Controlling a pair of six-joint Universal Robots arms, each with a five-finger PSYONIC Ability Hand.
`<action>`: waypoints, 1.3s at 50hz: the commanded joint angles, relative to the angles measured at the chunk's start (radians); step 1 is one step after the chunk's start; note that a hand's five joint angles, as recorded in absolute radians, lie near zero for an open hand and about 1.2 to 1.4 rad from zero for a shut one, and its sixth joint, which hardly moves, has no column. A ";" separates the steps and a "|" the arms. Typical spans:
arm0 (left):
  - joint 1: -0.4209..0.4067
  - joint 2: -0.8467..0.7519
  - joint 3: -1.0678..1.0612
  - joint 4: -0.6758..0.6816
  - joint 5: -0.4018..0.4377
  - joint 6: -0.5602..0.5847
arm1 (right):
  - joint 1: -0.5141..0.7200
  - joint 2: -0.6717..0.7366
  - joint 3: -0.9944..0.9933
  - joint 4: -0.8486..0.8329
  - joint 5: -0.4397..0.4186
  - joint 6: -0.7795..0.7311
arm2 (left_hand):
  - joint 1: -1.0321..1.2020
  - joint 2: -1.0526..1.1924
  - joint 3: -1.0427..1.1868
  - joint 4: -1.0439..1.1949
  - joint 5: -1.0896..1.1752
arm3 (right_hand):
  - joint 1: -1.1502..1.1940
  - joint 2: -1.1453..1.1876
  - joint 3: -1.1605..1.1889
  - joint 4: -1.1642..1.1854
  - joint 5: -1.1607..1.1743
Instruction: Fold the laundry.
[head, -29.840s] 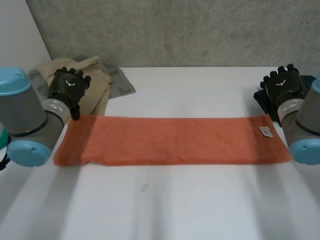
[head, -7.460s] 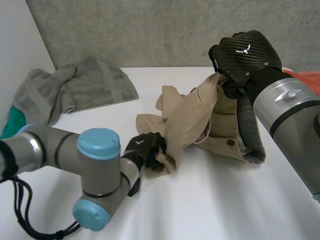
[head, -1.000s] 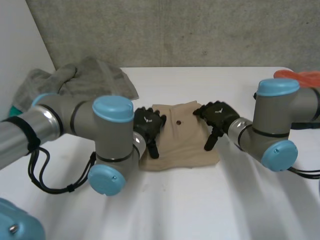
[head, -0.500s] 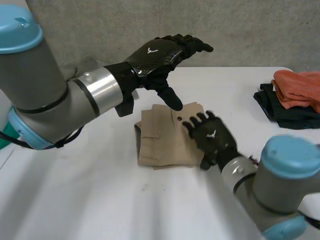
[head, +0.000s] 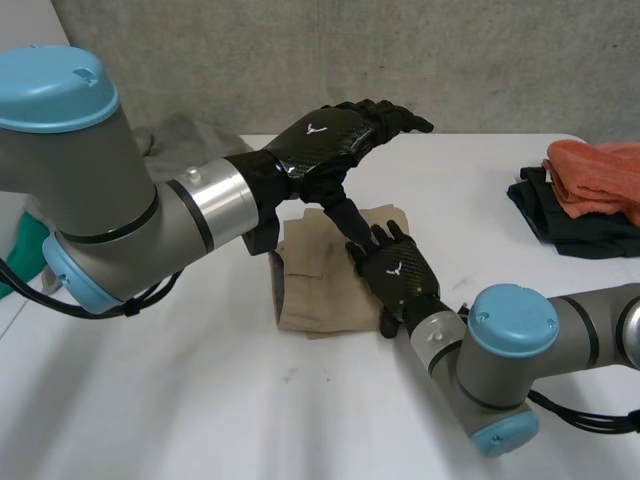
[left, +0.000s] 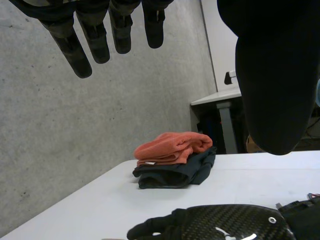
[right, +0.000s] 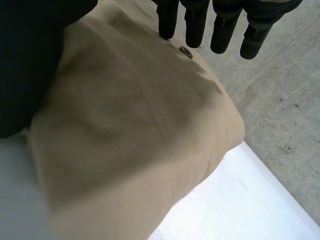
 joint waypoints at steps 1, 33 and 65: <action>-0.005 0.002 -0.007 0.000 -0.023 0.016 | 0.000 0.017 -0.052 0.003 0.005 0.006 | 0.030 0.024 0.027 0.024 0.006 | 0.074 0.077 0.065 0.065 0.057; 0.009 0.051 -0.013 0.012 -0.081 0.051 | -0.226 -0.096 -0.388 0.000 -0.121 0.258 | 0.027 0.021 0.024 0.021 0.003 | 1.191 1.194 1.182 1.182 1.175; -0.031 0.013 -0.011 0.044 -0.108 0.051 | -0.939 0.413 -0.661 -0.417 -0.626 0.745 | 0.038 0.033 0.036 0.033 0.015 | 1.191 1.194 1.182 1.182 1.175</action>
